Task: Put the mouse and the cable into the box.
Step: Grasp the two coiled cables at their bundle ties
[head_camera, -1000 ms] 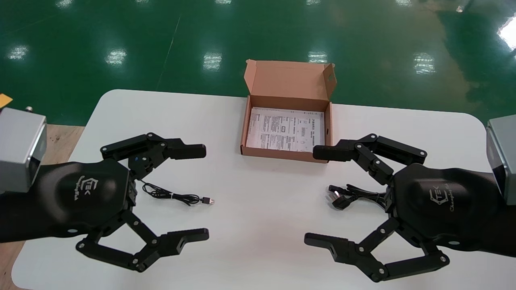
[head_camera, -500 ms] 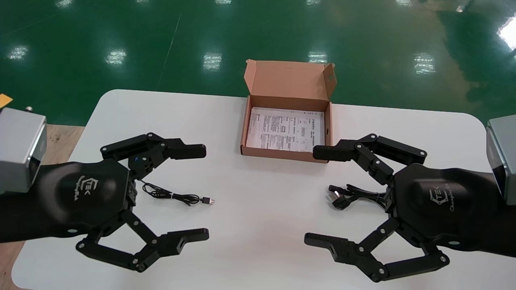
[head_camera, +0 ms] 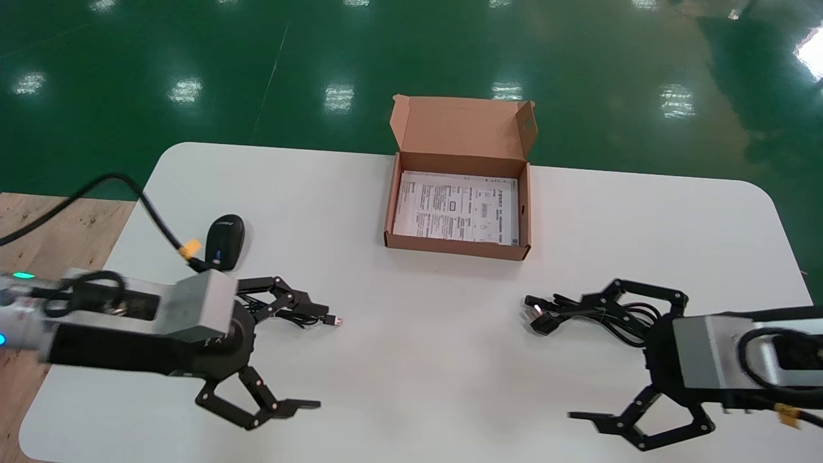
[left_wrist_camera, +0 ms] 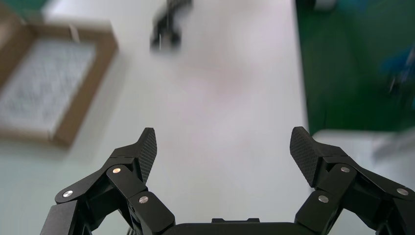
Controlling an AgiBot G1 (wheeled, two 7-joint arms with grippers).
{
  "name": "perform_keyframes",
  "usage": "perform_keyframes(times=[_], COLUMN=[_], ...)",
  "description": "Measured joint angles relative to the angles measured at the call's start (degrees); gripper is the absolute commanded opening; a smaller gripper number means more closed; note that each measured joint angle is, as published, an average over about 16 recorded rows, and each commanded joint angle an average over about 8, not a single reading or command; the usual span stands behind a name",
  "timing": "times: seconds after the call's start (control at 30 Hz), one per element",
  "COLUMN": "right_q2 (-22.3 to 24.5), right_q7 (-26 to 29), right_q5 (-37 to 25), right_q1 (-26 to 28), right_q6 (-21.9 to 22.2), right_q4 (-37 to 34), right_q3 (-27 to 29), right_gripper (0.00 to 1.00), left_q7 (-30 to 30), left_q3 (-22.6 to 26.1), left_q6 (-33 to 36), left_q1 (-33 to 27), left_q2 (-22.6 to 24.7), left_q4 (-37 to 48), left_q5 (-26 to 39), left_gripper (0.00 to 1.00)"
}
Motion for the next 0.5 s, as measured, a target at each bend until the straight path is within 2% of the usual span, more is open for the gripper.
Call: perform_keyframes(times=[0.23,0.5], right_q2=[-4.14,-10.84], right_q7=[-11.57,-23.08], right_q5=[-9.70,-15.98], right_q1=[6.86,13.28], right_q6=[0.22,2.75], right_q4=[-13.82,-31.23], right_q3=[-6.69,-11.12], right_gripper=[1.00,1.00], left_q7=[9.47,19.99], left_q3=[6.35,10.33], left_q6=[-2.14,-6.45], left_q1=[-7.93,-14.45], left_q2=[6.96,14.01], left_q4=[15.15,31.73], left_q5=[11.74,19.94], left_gripper=[1.00,1.00])
